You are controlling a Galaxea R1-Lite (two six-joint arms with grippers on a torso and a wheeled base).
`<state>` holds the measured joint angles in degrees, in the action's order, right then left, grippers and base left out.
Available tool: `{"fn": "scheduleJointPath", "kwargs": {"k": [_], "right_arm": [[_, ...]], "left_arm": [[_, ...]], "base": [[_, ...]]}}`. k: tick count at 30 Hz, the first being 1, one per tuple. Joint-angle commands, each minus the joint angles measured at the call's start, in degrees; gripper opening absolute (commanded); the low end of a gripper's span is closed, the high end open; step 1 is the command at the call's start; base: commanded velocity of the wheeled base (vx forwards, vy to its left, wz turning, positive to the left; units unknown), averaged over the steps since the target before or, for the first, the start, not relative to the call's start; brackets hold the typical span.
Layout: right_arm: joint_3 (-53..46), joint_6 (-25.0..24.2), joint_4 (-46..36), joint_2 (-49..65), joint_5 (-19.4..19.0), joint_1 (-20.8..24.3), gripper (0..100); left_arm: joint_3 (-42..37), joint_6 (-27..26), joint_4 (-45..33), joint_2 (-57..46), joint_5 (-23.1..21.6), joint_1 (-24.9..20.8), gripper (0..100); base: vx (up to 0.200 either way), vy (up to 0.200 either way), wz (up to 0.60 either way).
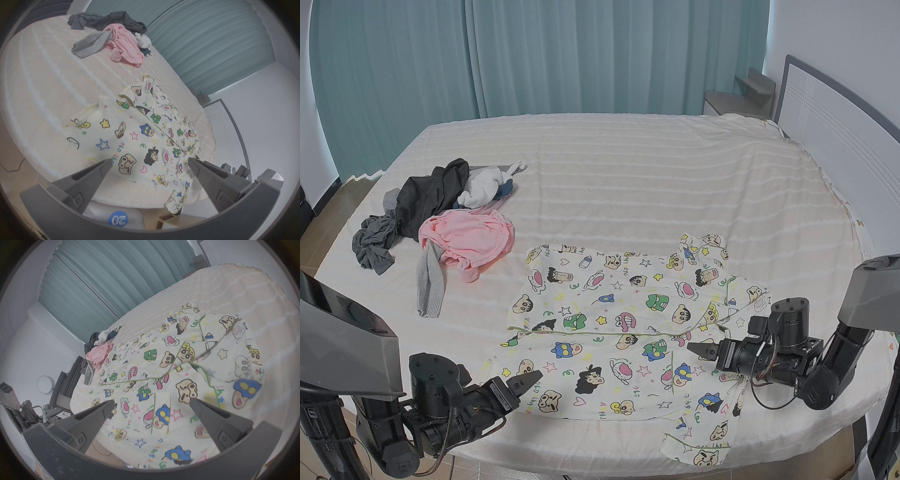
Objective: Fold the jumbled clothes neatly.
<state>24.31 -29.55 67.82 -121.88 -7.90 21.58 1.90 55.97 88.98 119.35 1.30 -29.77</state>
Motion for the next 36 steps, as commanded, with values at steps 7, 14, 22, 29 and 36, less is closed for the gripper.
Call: {"fn": "scheduleJointPath", "kwargs": {"k": [7, 14, 22, 29, 36], "right_arm": [[-10.07, -0.33, 0.3, 8.33, 2.36, 0.04, 100], [-14.29, -0.51, 2.23, 10.52, 3.77, -0.92, 100], [-17.1, -0.68, 5.31, 10.0, 4.03, -1.45, 100], [-18.95, -0.86, 5.4, 10.35, 4.12, -2.51, 100], [-20.09, -0.95, 5.4, 10.35, 4.03, -3.3, 100]], "left_arm": [[-0.14, -0.24, -3.81, 8.45, 5.02, -2.4, 100], [0.65, -1.74, -3.46, 13.19, 9.59, -2.84, 100], [2.05, -1.83, -3.29, 15.74, 11.97, -2.49, 100], [6.01, -1.83, -3.11, 17.85, 14.25, -1.17, 100], [8.47, -2.0, -3.02, 18.2, 16.54, -0.11, 100]], "base": [[0.0, 0.0, 0.0], [0.0, 0.0, 0.0], [0.0, 0.0, 0.0], [0.0, 0.0, 0.0], [0.0, 0.0, 0.0]]}}
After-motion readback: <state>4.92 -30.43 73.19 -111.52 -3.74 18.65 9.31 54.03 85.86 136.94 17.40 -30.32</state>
